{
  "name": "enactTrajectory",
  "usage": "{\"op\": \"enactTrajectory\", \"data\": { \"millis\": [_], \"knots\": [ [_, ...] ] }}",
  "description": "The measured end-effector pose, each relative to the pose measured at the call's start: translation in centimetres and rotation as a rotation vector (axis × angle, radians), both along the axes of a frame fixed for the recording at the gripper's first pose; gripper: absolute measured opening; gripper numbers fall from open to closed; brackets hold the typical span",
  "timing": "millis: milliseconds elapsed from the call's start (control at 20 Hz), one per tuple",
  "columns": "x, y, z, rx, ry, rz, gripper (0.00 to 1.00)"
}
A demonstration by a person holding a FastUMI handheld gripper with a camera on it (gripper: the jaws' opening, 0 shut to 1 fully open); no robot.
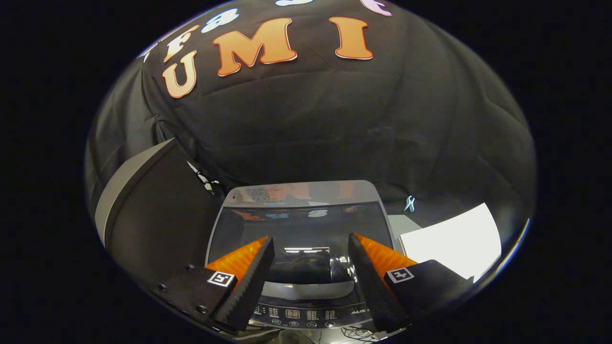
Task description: Put the clothes into the washing machine and then close the washing machine lid.
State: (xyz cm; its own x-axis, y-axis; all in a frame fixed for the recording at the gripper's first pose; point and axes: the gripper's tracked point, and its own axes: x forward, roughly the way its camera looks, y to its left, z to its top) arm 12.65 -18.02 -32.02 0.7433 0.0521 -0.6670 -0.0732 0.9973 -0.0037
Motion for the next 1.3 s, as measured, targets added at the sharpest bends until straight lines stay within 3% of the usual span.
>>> {"op": "enactTrajectory", "data": {
  "millis": [350, 750, 1300],
  "knots": [
    [0.1, -2.9, 5.2, -0.027, -0.103, -0.031, 0.99],
    [-0.8, -5.1, 16.1, -0.037, -0.313, -0.088, 0.99],
    [-9.7, -7.5, 28.9, -0.079, -0.553, -0.255, 0.98]
  ]
}}
